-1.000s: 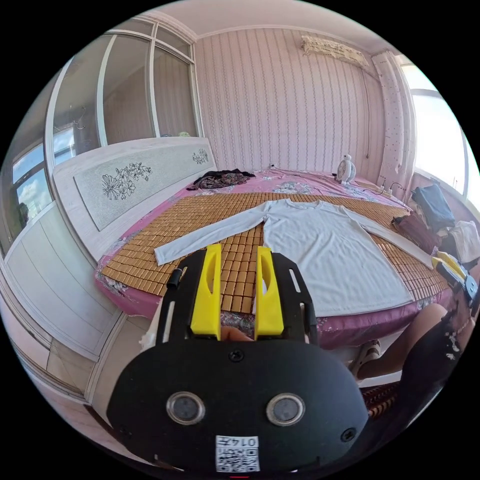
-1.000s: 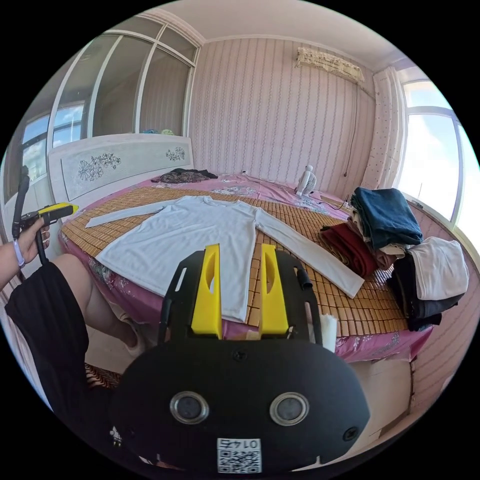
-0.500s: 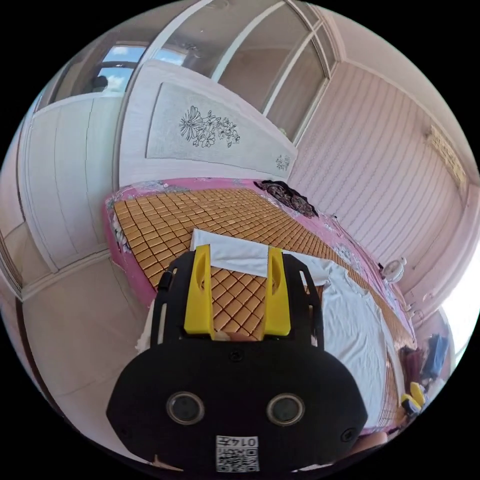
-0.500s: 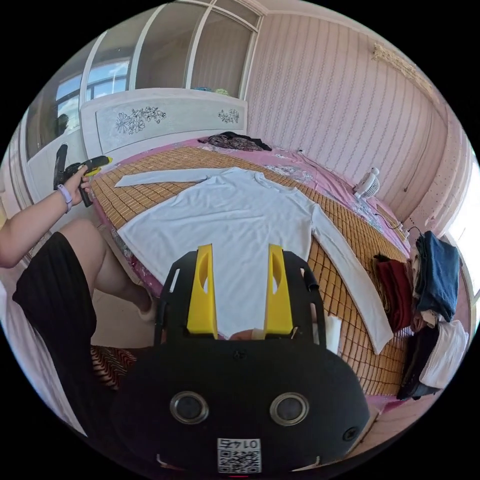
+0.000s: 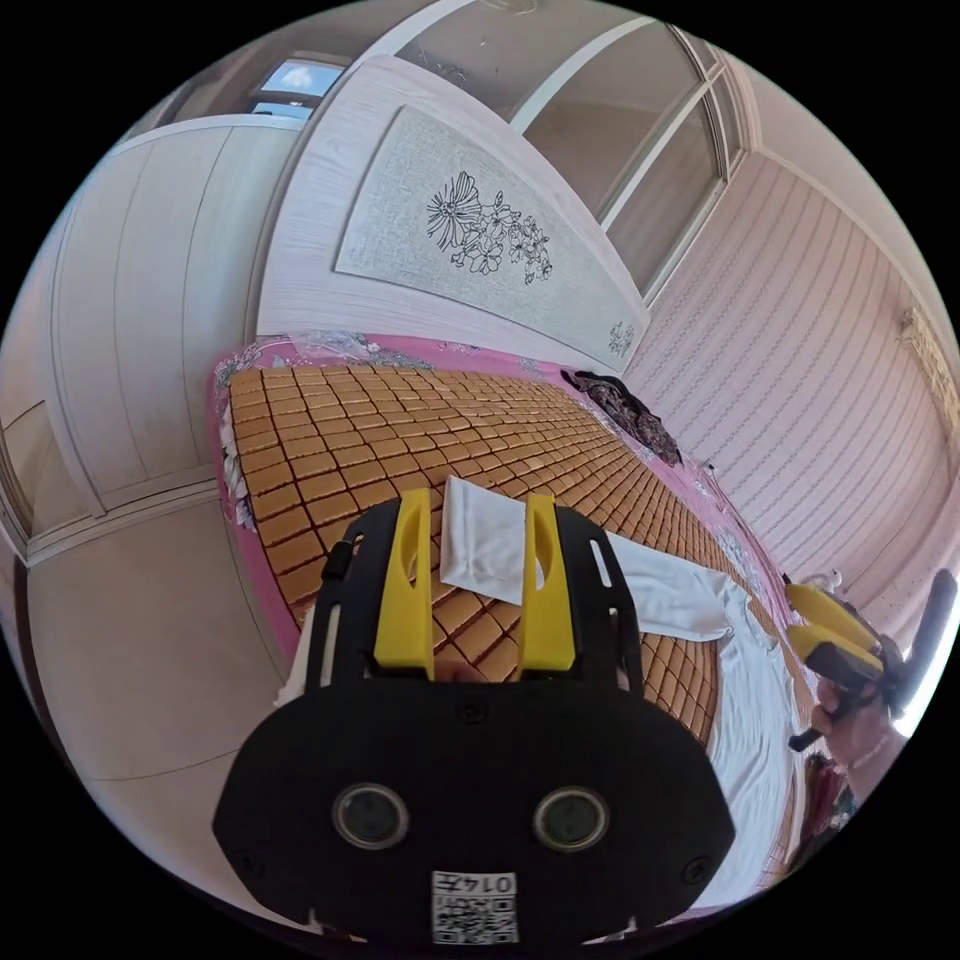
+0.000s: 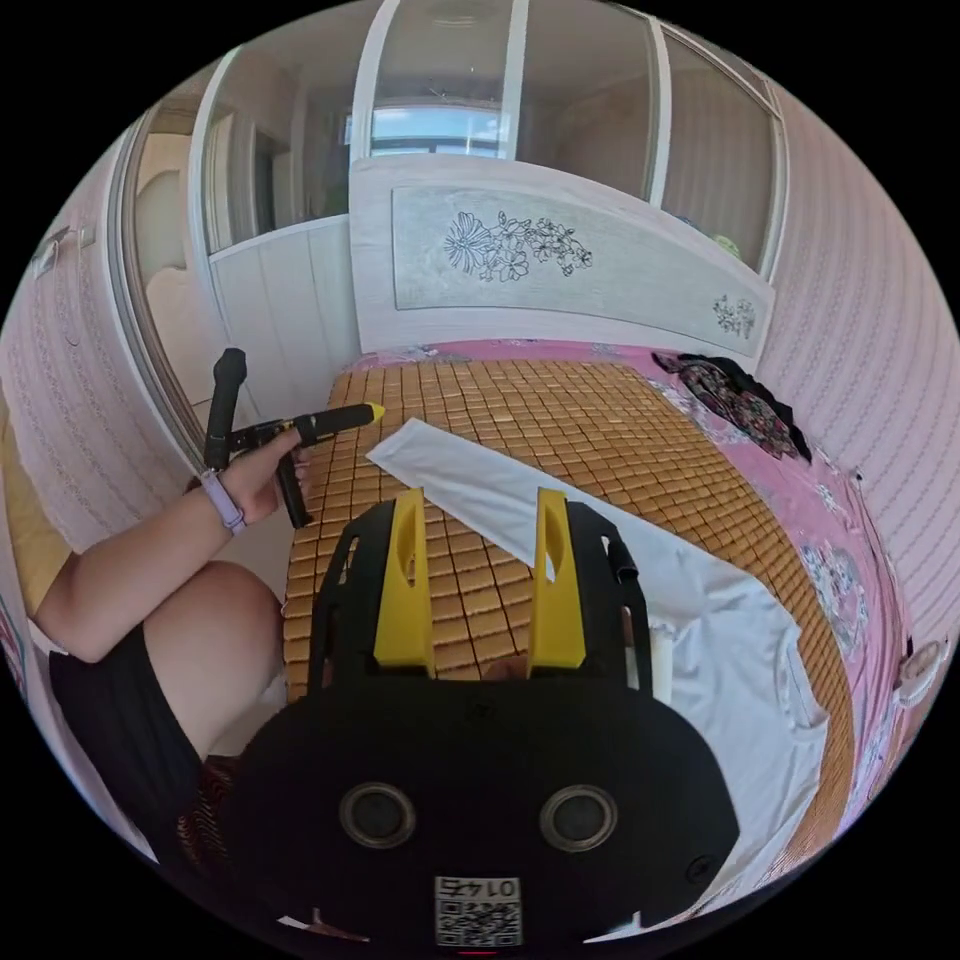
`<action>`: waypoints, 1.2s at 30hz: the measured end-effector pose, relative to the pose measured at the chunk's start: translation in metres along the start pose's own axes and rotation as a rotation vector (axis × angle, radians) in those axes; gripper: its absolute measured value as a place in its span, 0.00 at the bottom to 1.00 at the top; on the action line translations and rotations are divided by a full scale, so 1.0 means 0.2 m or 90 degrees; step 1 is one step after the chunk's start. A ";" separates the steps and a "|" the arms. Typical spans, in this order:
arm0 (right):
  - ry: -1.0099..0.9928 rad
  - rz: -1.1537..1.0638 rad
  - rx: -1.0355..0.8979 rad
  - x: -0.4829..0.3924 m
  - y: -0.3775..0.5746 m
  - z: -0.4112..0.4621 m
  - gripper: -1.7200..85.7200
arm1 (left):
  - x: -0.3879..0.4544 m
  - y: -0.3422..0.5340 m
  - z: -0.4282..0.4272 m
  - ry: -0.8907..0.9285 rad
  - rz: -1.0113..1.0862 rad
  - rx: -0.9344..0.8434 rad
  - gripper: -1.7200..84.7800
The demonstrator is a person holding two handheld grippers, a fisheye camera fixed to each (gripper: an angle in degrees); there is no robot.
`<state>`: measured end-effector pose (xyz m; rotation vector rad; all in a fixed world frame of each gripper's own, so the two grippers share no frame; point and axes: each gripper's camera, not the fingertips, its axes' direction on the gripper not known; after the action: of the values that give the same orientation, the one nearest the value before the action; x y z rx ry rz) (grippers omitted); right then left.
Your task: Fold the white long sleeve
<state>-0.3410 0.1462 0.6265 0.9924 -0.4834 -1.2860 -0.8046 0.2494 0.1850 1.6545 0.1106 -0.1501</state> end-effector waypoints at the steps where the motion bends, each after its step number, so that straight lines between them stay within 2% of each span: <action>1: -0.021 -0.018 0.002 0.00 -0.08 0.10 0.20 | -0.01 -0.02 0.03 0.006 0.002 -0.014 0.17; 4: -0.058 -0.057 -0.016 0.00 -0.25 0.36 0.20 | -0.03 -0.09 0.09 -0.003 0.004 -0.038 0.17; 10: -0.120 -0.037 -0.062 0.05 -0.47 0.76 0.20 | -0.01 -0.17 0.20 -0.014 0.040 -0.102 0.17; 16: -0.098 -0.103 -0.103 -0.03 -0.58 1.01 0.20 | 0.00 -0.26 0.31 -0.019 0.047 -0.175 0.16; 23: -0.130 -0.093 -0.125 -0.09 -0.68 1.19 0.20 | -0.02 -0.34 0.37 -0.012 0.009 -0.193 0.12; 29: -0.135 -0.152 -0.181 -0.18 -0.70 1.29 0.16 | 0.01 -0.39 0.39 -0.031 0.013 -0.194 0.08; 36: -0.151 -0.157 -0.185 -0.16 -0.74 1.27 0.10 | 0.09 -0.42 0.41 -0.036 0.026 -0.208 0.03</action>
<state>-0.6310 0.0961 0.6450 0.6718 -0.3471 -1.6548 -0.8023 0.1750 0.0922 1.3256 0.0555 -0.1396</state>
